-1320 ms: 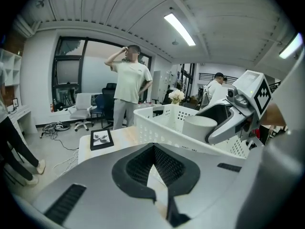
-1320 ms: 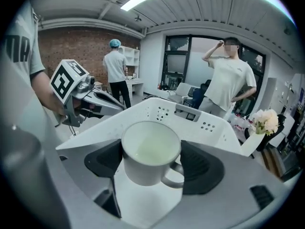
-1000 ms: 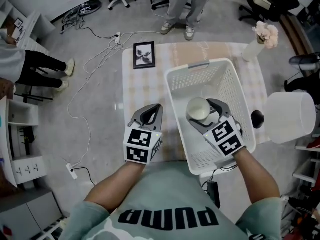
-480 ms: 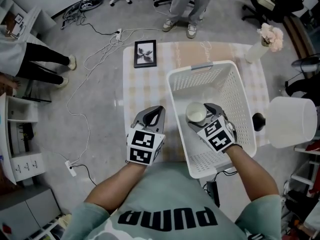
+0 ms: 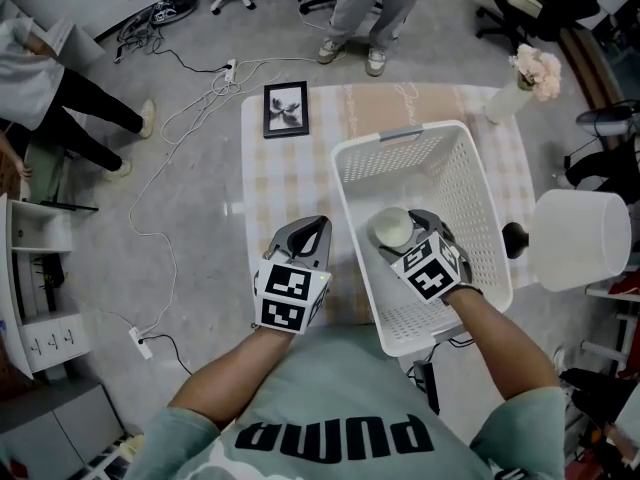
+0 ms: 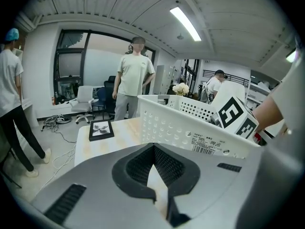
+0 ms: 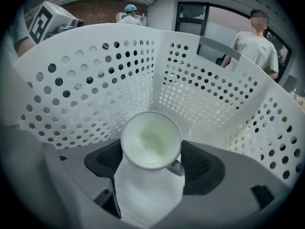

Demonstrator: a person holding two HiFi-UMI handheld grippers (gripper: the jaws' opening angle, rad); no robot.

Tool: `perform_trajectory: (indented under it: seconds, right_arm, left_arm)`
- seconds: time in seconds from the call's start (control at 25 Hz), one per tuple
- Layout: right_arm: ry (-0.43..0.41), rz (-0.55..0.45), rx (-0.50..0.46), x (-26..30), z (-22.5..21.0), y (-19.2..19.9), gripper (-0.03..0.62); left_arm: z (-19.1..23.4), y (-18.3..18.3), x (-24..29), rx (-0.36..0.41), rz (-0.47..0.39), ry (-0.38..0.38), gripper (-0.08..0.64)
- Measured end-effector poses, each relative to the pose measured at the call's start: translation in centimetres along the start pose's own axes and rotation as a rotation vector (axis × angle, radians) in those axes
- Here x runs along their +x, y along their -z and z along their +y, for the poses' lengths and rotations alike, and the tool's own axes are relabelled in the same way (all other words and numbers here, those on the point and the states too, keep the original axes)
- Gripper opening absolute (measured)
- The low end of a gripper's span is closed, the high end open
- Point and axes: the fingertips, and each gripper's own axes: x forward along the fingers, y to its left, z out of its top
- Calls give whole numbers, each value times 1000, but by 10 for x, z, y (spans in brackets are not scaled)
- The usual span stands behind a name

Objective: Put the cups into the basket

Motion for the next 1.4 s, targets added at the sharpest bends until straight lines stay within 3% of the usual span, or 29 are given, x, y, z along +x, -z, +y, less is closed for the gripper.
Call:
perform_trajectory:
  seconds: [0.44, 0.72, 1.08, 1.4]
  right_arm:
    - [-29, 33, 12, -4, 9, 2, 372]
    - [20, 5, 24, -30, 2, -6, 372]
    - [181, -220, 164, -113, -14, -53, 371]
    - [280, -414, 310, -169, 18, -73, 368]
  left_arm:
    - [-5, -3, -6, 18, -4, 40, 2]
    - [-7, -7, -12, 32, -22, 62, 2]
    - [-19, -22, -30, 81, -71, 110, 2]
    - [-23, -32, -58, 114, -124, 154, 2]
